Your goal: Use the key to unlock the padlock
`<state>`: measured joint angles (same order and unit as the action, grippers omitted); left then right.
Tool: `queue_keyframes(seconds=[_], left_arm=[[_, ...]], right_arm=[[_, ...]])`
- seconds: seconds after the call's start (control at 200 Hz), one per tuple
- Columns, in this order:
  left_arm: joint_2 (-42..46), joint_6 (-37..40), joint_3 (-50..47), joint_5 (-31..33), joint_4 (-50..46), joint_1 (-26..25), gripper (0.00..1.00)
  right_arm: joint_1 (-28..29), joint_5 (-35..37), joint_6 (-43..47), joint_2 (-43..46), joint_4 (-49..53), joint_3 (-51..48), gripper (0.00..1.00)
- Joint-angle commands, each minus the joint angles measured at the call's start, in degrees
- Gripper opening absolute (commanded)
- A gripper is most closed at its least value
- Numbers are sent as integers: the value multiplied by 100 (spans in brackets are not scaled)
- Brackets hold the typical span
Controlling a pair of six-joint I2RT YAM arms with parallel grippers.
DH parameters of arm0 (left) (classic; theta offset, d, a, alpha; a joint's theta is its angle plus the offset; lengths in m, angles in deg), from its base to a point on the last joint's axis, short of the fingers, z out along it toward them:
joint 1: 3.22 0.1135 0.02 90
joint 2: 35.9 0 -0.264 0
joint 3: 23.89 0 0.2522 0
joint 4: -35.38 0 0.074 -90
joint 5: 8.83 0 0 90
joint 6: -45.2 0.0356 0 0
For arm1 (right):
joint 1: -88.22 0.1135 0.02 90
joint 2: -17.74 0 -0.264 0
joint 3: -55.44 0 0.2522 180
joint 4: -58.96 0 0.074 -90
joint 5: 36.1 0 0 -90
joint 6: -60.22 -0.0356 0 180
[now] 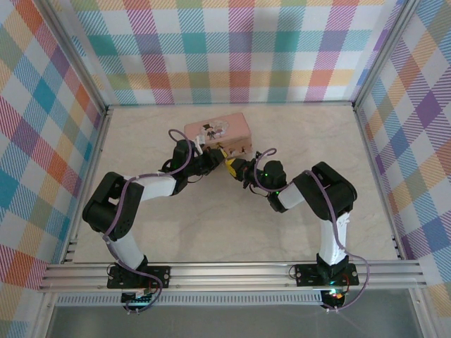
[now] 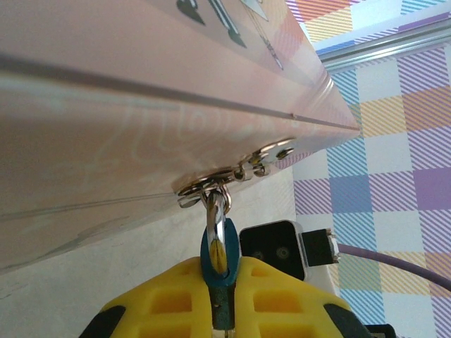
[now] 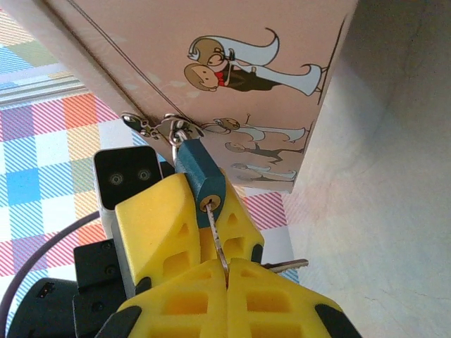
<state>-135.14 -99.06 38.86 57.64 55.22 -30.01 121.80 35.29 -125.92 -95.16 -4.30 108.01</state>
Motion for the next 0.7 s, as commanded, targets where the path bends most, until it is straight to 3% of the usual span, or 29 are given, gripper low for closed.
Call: queue_keyframes(seconds=[0.0, 0.55, 0.694], left_arm=[[244, -67, -24, -473, 432, -98, 9], [300, -31, 23, -517, 340, -97, 9], [286, -32, 30, -521, 328, -99, 9]], right_arm=[[-18, 14, -383, -144, -358, 292, 0], [-326, -464, -638, -309, -82, 516, 0], [-326, -436, -1194, -534, -358, 587, 0]])
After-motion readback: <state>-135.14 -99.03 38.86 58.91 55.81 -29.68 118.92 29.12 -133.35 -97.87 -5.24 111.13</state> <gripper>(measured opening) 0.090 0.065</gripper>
